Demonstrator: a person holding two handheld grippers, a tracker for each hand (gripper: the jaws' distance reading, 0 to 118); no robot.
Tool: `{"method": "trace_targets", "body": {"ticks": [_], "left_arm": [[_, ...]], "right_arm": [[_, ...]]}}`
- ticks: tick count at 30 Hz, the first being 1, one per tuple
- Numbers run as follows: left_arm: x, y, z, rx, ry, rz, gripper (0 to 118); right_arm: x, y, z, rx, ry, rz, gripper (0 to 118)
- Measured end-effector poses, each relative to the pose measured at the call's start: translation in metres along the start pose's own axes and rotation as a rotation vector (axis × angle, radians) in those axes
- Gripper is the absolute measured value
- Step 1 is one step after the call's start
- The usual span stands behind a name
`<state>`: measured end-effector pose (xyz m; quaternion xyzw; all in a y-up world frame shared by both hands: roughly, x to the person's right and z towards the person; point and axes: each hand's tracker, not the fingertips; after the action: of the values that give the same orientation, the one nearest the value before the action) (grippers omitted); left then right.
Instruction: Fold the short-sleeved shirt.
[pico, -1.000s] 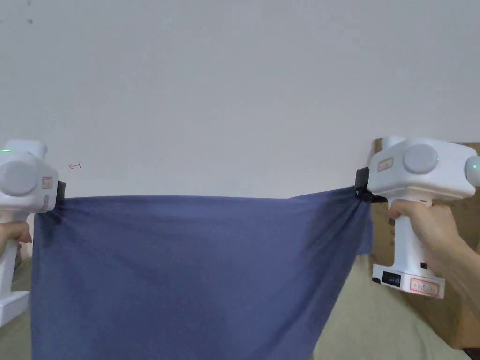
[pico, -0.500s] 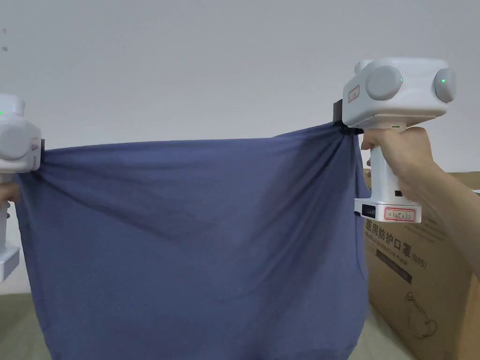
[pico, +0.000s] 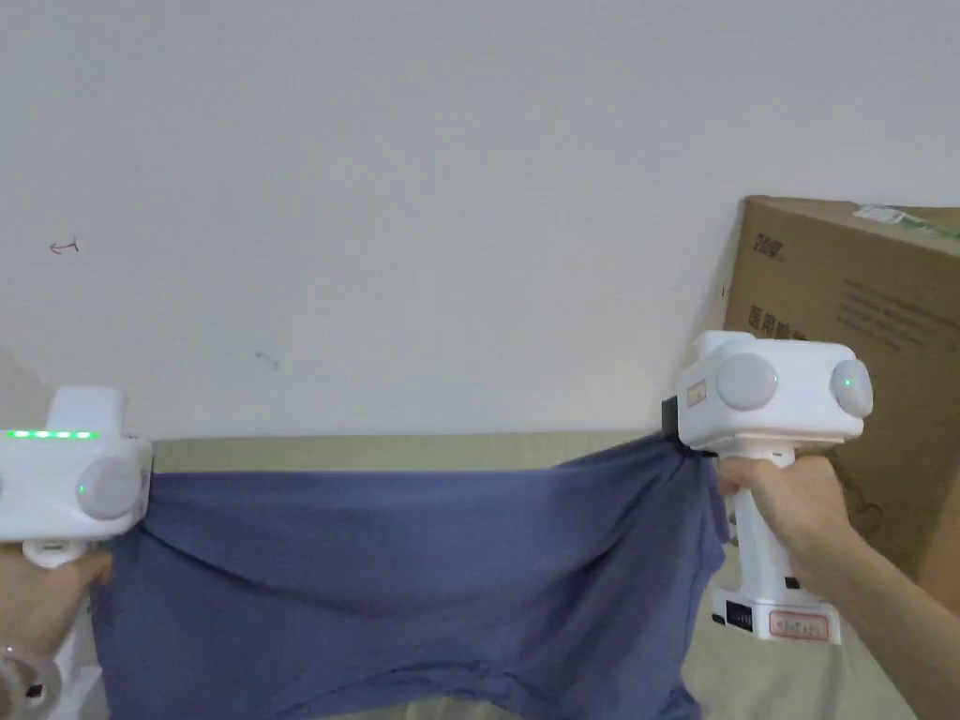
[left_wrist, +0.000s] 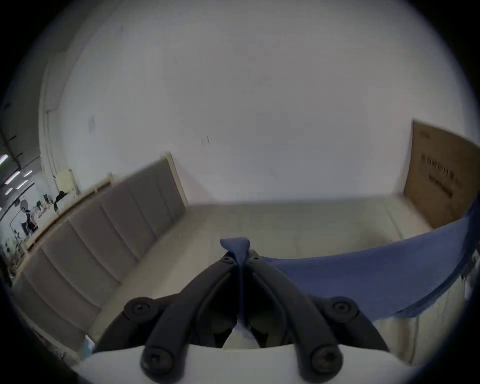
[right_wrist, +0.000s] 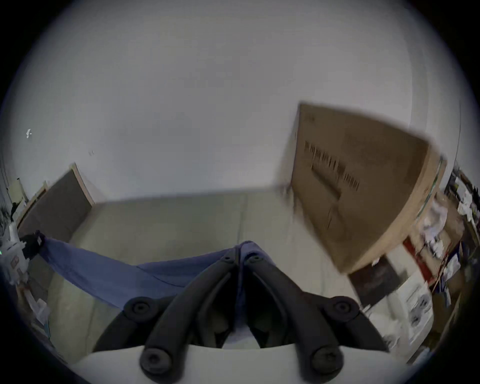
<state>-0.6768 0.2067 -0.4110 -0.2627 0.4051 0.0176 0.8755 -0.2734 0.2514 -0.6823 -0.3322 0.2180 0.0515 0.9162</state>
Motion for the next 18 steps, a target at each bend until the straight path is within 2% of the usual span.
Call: {"method": "trace_targets", "body": {"ticks": [4,8,12,14,18], "left_arm": [[0.016,-0.079,-0.042,-0.175,-0.026,-0.008,2],[0.021,-0.132,-0.054,-0.264,-0.03,-0.021,2],[0.011,-0.161,-0.034,-0.282,-0.038,-0.041,2],[-0.002,-0.177,-0.014,-0.303,-0.078,-0.012,2],[-0.027,-0.2,0.04,-0.307,-0.096,0.005,2]], "right_arm": [[0.009,-0.062,-0.075,-0.164,-0.022,0.015,2],[0.02,-0.119,-0.101,-0.256,-0.018,-0.015,2],[0.036,-0.152,-0.091,-0.297,-0.025,-0.014,2],[0.046,-0.168,-0.069,-0.292,-0.004,-0.071,2],[0.053,-0.202,-0.013,-0.283,0.03,-0.015,2]]}}
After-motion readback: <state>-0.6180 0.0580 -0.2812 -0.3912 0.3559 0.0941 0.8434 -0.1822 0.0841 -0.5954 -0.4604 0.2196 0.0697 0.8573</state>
